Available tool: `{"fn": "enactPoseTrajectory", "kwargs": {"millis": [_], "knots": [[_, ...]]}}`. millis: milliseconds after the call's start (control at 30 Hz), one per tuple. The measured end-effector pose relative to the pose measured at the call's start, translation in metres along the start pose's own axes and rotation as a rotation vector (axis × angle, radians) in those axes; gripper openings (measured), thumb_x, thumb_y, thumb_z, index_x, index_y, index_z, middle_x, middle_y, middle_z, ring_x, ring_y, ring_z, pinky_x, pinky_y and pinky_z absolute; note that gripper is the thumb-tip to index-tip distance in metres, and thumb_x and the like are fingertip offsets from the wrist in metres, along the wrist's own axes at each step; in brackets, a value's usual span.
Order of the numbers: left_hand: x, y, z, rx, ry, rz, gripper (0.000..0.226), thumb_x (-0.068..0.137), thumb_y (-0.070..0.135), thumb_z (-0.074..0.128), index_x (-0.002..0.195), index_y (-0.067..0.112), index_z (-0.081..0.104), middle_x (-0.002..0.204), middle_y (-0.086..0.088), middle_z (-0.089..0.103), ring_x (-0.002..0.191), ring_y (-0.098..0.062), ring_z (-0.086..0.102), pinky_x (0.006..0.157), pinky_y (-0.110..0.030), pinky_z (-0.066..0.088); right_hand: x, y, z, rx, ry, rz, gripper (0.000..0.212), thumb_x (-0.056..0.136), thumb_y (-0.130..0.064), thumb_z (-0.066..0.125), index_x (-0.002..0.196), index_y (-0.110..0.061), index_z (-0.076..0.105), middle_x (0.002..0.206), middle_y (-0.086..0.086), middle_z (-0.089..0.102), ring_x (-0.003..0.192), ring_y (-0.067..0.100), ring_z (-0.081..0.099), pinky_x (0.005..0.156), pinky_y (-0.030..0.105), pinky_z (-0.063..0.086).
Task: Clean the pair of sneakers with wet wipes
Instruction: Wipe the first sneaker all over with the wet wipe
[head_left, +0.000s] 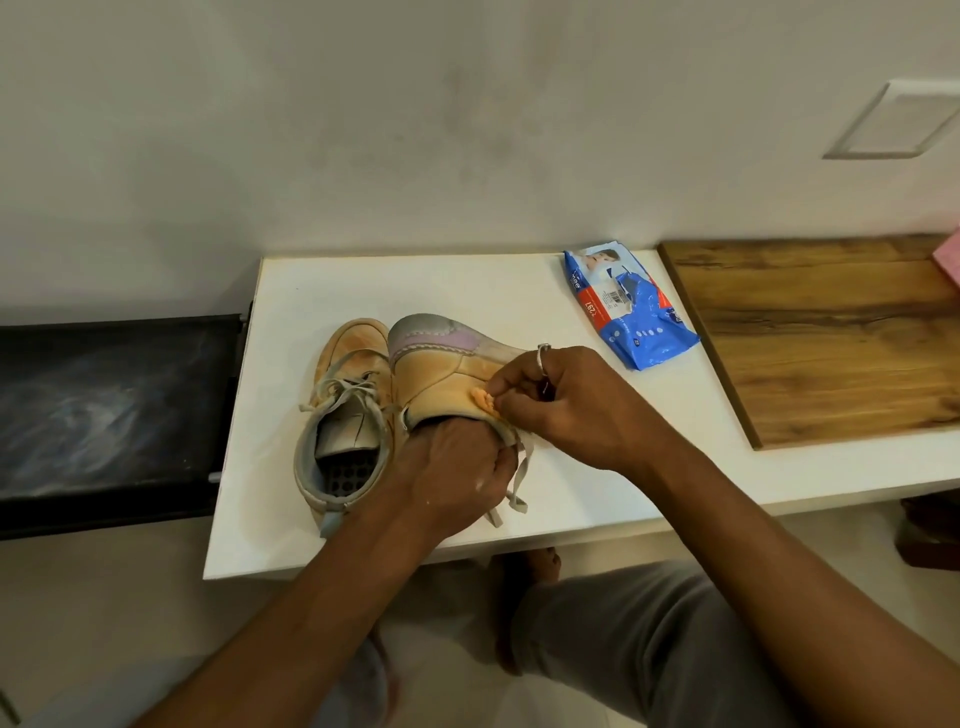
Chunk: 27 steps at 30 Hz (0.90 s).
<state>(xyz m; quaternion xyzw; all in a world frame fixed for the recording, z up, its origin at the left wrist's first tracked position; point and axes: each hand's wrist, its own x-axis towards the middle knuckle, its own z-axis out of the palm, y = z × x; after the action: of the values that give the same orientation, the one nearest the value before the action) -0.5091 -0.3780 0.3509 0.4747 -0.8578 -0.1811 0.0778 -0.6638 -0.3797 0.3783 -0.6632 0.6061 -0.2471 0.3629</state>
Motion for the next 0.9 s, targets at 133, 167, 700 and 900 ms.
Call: {"fn": "enactPoseTrajectory", "kwargs": {"millis": [133, 167, 700, 900], "knots": [[0.001, 0.0, 0.001, 0.024, -0.009, 0.032, 0.034, 0.097, 0.033, 0.041, 0.089, 0.009, 0.063, 0.073, -0.004, 0.058, 0.065, -0.016, 0.045, 0.06, -0.027, 0.037, -0.002, 0.003, -0.007, 0.118, -0.038, -0.003, 0.01, 0.088, -0.021, 0.069, 0.092, -0.028, 0.075, 0.088, -0.012, 0.073, 0.087, 0.008, 0.066, 0.079, 0.019, 0.054], [0.002, 0.0, 0.001, 0.024, -0.011, 0.037, 0.033, 0.097, 0.032, 0.041, 0.089, 0.009, 0.064, 0.072, -0.003, 0.055, 0.065, -0.016, 0.045, 0.06, -0.027, 0.036, -0.002, 0.002, -0.006, 0.125, -0.016, -0.014, 0.011, 0.089, -0.021, 0.068, 0.093, -0.029, 0.074, 0.089, -0.012, 0.073, 0.087, 0.008, 0.066, 0.08, 0.022, 0.055], [0.0, -0.001, 0.001, 0.002, -0.018, 0.035, 0.031, 0.098, 0.03, 0.041, 0.095, 0.008, 0.064, 0.087, -0.007, 0.066, 0.083, -0.024, 0.063, 0.063, -0.027, 0.038, 0.007, -0.005, 0.014, 0.033, 0.122, -0.075, 0.012, 0.09, -0.027, 0.066, 0.1, -0.028, 0.073, 0.092, -0.017, 0.066, 0.085, 0.006, 0.062, 0.075, 0.02, 0.053], [-0.001, 0.0, 0.003, 0.099, -0.088, 0.063, 0.036, 0.1, 0.03, 0.036, 0.093, 0.009, 0.064, 0.085, -0.007, 0.064, 0.081, -0.025, 0.061, 0.064, -0.028, 0.038, 0.002, 0.002, -0.004, 0.07, -0.065, -0.057, 0.009, 0.087, -0.019, 0.068, 0.09, -0.021, 0.077, 0.083, -0.011, 0.072, 0.084, 0.011, 0.065, 0.074, 0.022, 0.053]]}}
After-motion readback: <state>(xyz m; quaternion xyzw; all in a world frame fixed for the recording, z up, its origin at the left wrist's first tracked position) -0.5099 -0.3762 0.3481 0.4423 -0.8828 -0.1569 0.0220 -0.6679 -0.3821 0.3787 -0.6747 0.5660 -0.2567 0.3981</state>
